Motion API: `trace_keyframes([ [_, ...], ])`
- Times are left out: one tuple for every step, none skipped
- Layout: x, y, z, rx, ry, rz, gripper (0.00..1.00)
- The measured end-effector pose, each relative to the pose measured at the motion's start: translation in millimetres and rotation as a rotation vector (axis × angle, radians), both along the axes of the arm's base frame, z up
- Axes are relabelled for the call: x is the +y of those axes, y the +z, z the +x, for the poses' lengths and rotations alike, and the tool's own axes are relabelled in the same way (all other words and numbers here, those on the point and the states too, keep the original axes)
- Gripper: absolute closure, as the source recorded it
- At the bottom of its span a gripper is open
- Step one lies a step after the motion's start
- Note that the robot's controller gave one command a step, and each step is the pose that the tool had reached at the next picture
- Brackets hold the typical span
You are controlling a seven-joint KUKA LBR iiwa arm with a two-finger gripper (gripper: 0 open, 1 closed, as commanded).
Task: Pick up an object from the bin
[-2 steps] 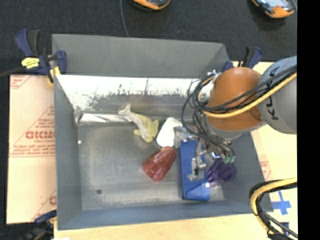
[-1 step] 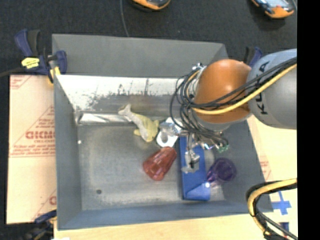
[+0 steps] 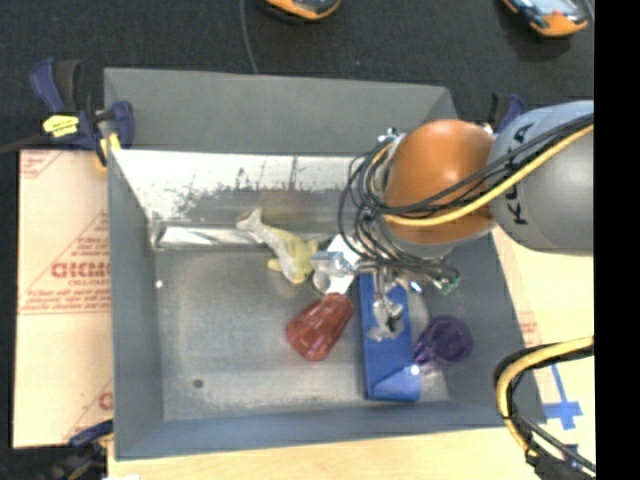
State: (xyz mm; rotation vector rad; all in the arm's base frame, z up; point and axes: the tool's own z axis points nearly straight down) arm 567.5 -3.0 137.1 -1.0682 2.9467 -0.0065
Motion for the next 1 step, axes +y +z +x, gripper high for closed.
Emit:
trace_keyframes([
  [11.2, -69.4, 19.9, -0.005, 0.034, 0.003, 0.00],
])
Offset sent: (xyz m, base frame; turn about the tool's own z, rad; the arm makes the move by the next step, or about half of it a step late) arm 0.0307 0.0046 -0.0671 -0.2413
